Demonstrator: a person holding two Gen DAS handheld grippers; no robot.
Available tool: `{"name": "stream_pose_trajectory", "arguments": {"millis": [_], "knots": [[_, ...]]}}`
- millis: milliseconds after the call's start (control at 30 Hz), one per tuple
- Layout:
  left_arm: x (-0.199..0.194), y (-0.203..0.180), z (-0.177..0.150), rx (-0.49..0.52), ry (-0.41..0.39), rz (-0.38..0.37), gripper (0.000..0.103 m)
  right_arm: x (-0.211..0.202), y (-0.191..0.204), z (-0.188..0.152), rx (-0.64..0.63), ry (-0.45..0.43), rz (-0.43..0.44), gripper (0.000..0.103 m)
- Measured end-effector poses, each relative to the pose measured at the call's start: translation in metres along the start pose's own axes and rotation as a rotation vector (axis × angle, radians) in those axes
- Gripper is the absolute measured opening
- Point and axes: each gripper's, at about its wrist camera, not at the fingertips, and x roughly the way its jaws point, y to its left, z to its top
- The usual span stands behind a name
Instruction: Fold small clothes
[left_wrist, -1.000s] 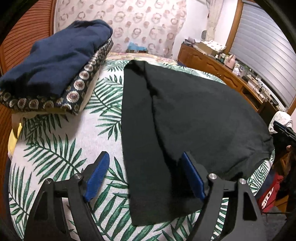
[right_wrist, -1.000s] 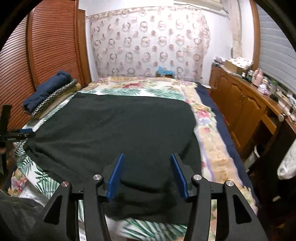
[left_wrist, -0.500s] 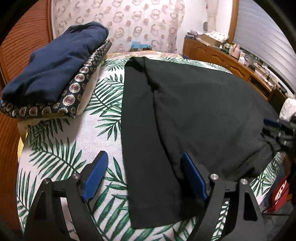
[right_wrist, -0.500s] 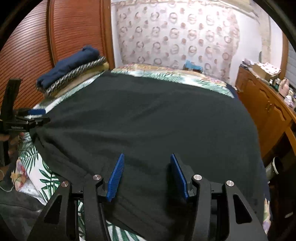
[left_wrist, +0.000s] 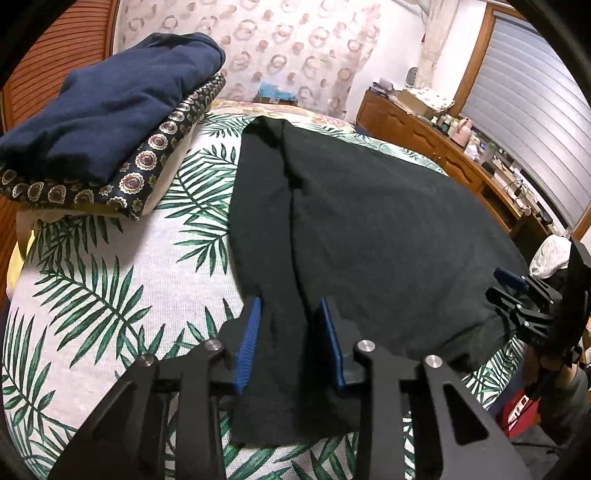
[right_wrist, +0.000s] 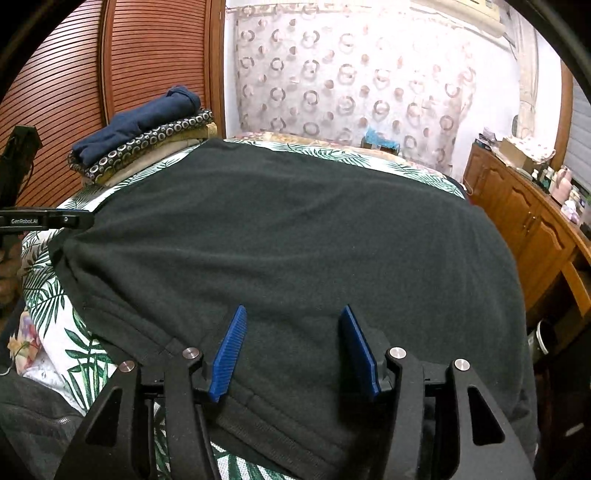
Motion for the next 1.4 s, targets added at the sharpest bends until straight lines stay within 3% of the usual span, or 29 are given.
{"name": "stream_pose_trajectory", "arguments": {"millis": [100,167,333,400,467,567,933,1300,1400], "knots": [[0.001,-0.002,0.001,0.000,0.001,0.010,0.037,0.000,-0.002,0.000,-0.001,-0.002,0.001,0.057],[0.002,-0.005,0.003,0.008,0.007,0.009,0.045,-0.001,-0.004,0.000,-0.001,-0.003,0.002,0.057],[0.008,-0.010,0.006,0.044,-0.002,0.046,0.046,-0.003,-0.008,-0.002,-0.004,-0.006,0.004,0.057],[0.009,-0.013,0.005,0.075,-0.005,0.072,0.035,-0.003,-0.009,-0.002,-0.005,-0.006,0.005,0.057],[0.009,-0.012,0.005,0.087,-0.012,0.093,0.015,-0.003,-0.008,-0.002,-0.006,-0.006,0.004,0.057],[0.009,-0.006,0.004,0.083,-0.021,0.098,0.005,-0.003,-0.008,-0.002,-0.006,-0.006,0.004,0.057],[-0.017,-0.022,0.019,0.084,-0.089,-0.036,0.004,-0.003,-0.008,-0.001,-0.008,-0.008,0.005,0.057],[-0.021,-0.043,0.035,0.118,-0.096,-0.092,0.004,-0.003,-0.009,0.000,-0.003,-0.011,0.012,0.057],[-0.019,-0.051,0.038,0.137,-0.098,-0.070,0.004,-0.003,-0.010,0.001,0.008,-0.012,0.021,0.057]]}}
